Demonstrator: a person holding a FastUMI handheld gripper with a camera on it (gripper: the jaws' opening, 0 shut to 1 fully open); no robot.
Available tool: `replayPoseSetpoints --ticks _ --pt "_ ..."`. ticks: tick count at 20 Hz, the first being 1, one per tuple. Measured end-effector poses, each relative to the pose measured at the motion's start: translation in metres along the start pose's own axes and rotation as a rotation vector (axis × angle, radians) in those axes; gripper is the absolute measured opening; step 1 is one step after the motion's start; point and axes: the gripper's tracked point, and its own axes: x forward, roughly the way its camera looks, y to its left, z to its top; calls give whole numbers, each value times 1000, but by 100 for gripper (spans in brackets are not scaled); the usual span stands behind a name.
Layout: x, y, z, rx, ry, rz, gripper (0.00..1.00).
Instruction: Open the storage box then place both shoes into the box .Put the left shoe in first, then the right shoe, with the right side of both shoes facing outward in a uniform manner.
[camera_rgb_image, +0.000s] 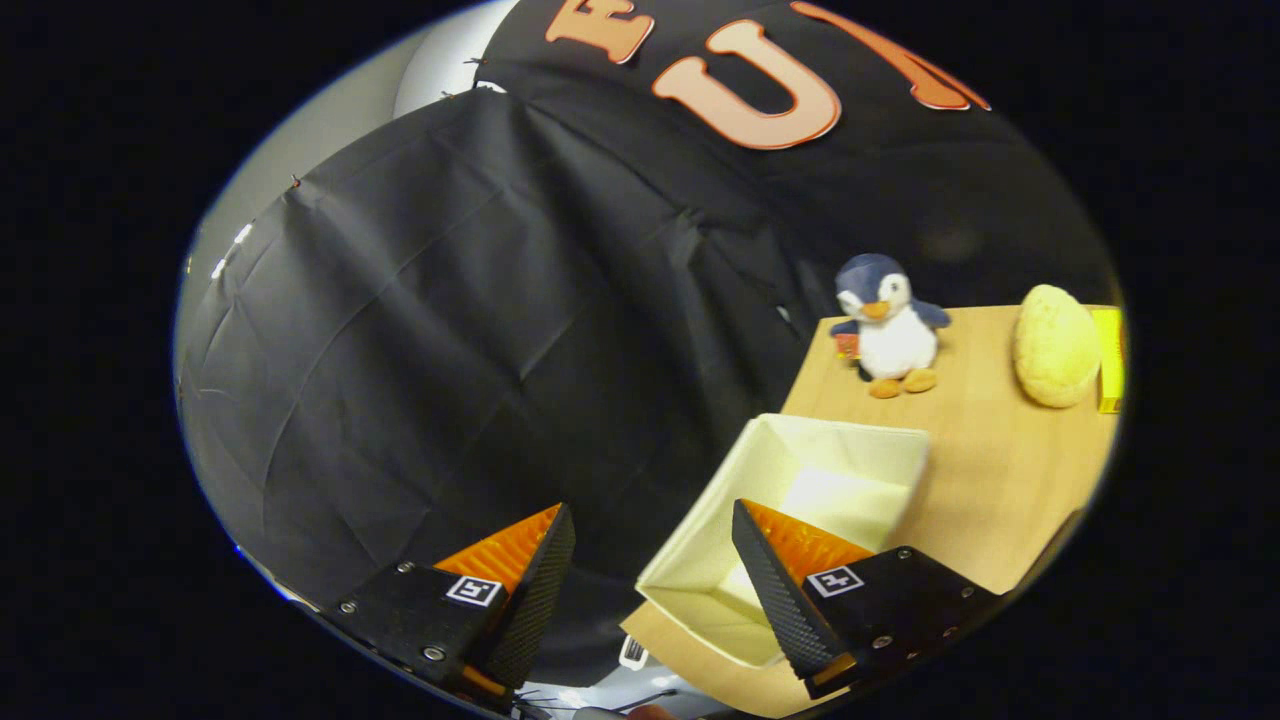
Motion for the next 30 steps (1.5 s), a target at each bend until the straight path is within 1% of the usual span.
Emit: replayPoseSetpoints --ticks 3,6,11,17,20,22,25,28,29,30 --pt "-40 -39 3 0 -29 -78 95" --pt "-74 -83 -10 -46 -20 -186 96" --pt "-134 -166 -57 -69 58 -369 96" --pt "-186 -260 -111 -46 174 -597 97" --pt "-203 -303 -136 -36 225 -700 96" --pt "-206 -322 -157 -15 267 -730 94" --pt "-197 -339 -177 26 301 -736 88" --pt "-189 -365 -185 64 307 -794 81" --pt "-186 -372 -184 65 298 -811 77" --pt "-182 -377 -182 59 290 -817 76"
